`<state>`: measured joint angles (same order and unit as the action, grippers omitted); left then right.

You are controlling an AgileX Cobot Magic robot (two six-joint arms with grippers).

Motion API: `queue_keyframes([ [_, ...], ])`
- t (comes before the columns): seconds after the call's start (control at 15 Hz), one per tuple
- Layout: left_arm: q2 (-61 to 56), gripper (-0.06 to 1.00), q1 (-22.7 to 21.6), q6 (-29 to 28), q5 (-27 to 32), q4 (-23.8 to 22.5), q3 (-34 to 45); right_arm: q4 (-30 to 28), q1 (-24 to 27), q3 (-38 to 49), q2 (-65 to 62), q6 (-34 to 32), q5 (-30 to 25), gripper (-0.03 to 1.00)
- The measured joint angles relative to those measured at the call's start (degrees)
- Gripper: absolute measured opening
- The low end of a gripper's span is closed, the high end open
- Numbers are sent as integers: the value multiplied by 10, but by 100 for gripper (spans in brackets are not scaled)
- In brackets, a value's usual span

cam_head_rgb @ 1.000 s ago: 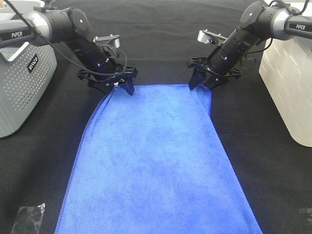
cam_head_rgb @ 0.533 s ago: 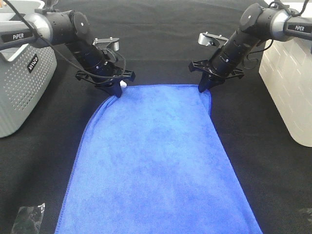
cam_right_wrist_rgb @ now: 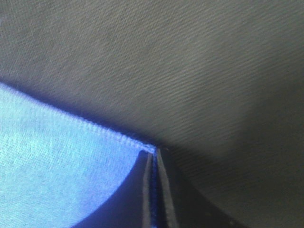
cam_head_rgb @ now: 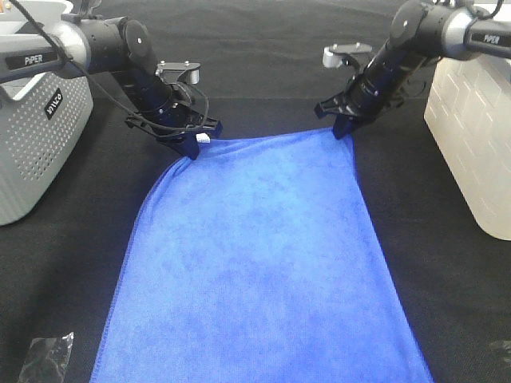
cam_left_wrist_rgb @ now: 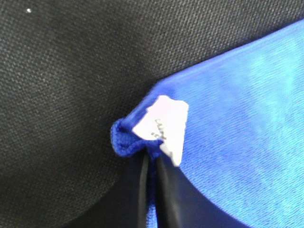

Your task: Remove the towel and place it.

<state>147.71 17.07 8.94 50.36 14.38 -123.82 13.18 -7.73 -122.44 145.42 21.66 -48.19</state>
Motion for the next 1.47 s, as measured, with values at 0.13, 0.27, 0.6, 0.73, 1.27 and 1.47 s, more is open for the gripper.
queue_keyframes([
  [0.13, 2, 2, 0, 0, -3, -4, -11, -18, -1, -18, -11, 1, 5, 3],
  [0.27, 7, 2, 0, 0, -13, -15, -43, -37, -2, -30, -15, 1, 10, 3],
  [0.6, 7, 2, 1, 1, -41, -63, -89, -58, -2, -30, -15, 1, 66, 3],
  [0.73, 7, 2, 1, 1, -77, -84, -89, -58, -4, -30, -15, 1, 108, 3],
  [1.27, 7, 2, 1, 1, -209, -132, -94, -56, -3, -30, -15, 1, 229, 3],
  [1.47, 7, 2, 1, 1, -242, -139, -94, -56, -3, -30, -9, 1, 259, 3],
])
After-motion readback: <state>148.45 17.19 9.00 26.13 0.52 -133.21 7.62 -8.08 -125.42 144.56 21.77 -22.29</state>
